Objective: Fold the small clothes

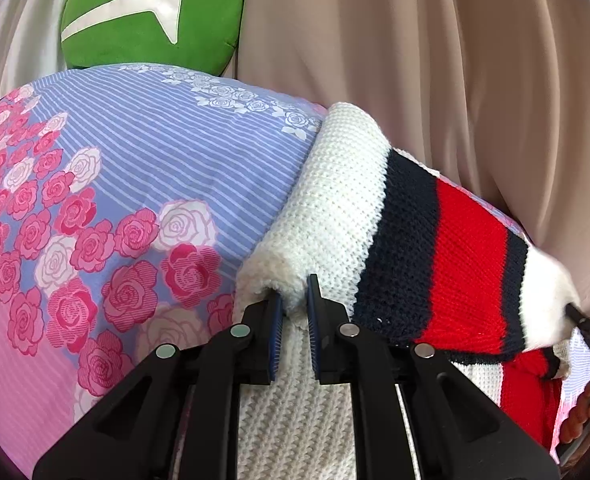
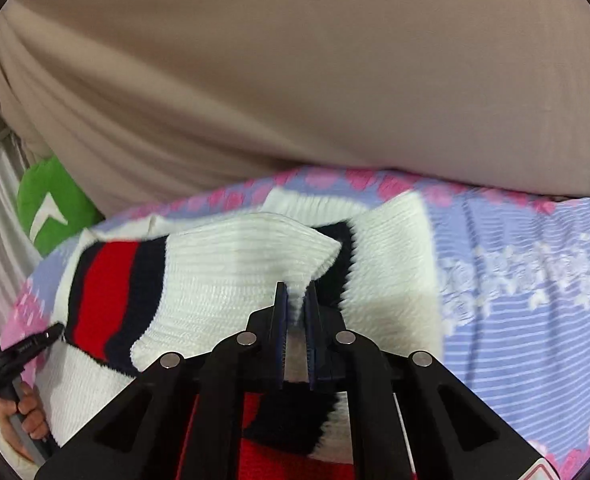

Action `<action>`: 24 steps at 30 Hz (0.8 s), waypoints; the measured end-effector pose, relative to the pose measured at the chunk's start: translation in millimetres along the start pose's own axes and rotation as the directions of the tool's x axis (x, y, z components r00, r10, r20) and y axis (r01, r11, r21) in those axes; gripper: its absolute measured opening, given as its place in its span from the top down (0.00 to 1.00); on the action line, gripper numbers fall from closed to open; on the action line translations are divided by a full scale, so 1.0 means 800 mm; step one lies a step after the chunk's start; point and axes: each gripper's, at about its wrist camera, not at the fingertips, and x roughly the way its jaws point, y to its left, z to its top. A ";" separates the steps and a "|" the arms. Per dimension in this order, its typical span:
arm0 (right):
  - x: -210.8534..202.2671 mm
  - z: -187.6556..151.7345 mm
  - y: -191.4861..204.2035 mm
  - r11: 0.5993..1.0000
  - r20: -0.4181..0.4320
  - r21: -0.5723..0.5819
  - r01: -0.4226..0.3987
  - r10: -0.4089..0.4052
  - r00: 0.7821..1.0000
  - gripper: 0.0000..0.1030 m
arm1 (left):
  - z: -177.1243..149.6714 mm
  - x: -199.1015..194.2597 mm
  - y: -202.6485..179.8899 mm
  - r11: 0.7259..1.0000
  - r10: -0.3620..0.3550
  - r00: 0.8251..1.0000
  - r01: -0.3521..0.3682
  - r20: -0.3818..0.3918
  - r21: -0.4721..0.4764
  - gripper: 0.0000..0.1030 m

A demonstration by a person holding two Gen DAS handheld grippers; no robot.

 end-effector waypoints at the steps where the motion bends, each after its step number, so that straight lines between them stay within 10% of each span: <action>1: 0.007 -0.003 -0.013 0.999 -0.014 0.021 0.026 -0.025 1.000 0.94 | 0.000 0.001 -0.001 1.000 0.001 1.000 -0.001 -0.003 0.005 0.89; 3: 0.048 -0.016 -0.031 0.998 -0.124 0.045 0.049 -0.044 0.991 0.94 | 0.000 0.003 -0.004 1.000 0.007 1.000 -0.007 -0.007 0.013 0.88; 8: -0.020 -0.010 -0.030 0.991 -0.068 0.133 -0.028 0.038 0.997 0.83 | 0.001 -0.003 0.001 0.999 -0.042 0.999 0.042 -0.012 0.012 0.85; 11: -0.114 -0.041 -0.031 0.994 -0.020 0.101 -0.036 0.038 0.999 0.54 | -0.010 -0.038 0.023 0.995 -0.100 0.993 0.102 -0.062 0.019 0.78; 14: -0.197 -0.120 -0.028 0.998 -0.078 0.053 -0.020 0.024 0.997 0.40 | -0.044 -0.106 0.052 0.987 -0.152 0.983 0.157 -0.106 0.042 0.46; 18: -0.269 -0.241 -0.037 0.996 -0.206 0.065 -0.052 0.065 0.976 0.35 | -0.114 -0.183 0.087 0.979 -0.173 0.964 0.191 -0.202 0.076 0.27; 24: -0.296 -0.334 -0.016 0.962 -0.193 0.213 -0.170 0.213 0.958 0.24 | -0.199 -0.231 0.098 0.971 -0.222 0.943 0.236 -0.247 0.028 0.24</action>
